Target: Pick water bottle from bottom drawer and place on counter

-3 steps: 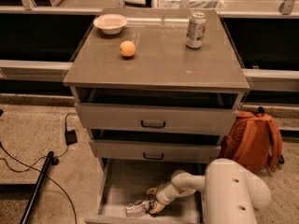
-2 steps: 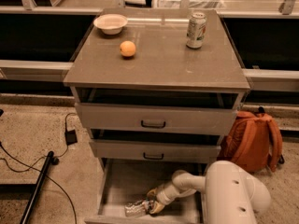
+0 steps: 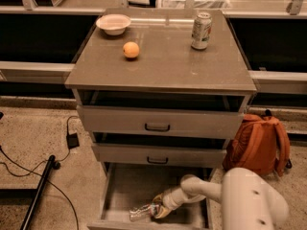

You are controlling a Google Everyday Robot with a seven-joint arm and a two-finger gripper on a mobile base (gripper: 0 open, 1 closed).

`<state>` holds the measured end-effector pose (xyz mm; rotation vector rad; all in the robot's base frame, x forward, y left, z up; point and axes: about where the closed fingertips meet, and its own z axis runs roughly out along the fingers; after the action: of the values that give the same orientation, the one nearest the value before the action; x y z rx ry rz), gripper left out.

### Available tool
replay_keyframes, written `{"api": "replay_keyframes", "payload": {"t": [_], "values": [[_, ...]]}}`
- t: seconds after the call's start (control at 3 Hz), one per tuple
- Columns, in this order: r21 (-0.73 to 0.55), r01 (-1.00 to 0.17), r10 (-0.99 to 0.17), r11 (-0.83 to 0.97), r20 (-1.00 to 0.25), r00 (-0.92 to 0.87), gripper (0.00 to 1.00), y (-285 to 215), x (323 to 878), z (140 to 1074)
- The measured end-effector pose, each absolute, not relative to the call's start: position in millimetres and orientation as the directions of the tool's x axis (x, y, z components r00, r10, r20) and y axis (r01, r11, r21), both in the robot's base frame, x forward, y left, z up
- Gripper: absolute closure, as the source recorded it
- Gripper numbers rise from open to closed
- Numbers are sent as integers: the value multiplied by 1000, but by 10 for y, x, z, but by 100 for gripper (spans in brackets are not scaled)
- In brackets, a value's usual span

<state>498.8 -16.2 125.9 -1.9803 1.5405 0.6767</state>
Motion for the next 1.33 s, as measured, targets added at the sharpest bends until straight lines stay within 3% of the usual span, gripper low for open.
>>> {"api": "replay_keyframes", "payload": {"t": [0.33, 0.67, 1.0, 1.33], "values": [[-287, -932, -599, -222, -714, 363, 100, -235, 5024, 2140], [-370, -908, -537, -195, -735, 415, 100, -605, 4633, 3424], [-226, -961, -623, -158, -732, 275, 100, -1141, 4275, 4209], [-97, -991, -723, -96, -677, 136, 100, -1722, 4276, 4861]]}}
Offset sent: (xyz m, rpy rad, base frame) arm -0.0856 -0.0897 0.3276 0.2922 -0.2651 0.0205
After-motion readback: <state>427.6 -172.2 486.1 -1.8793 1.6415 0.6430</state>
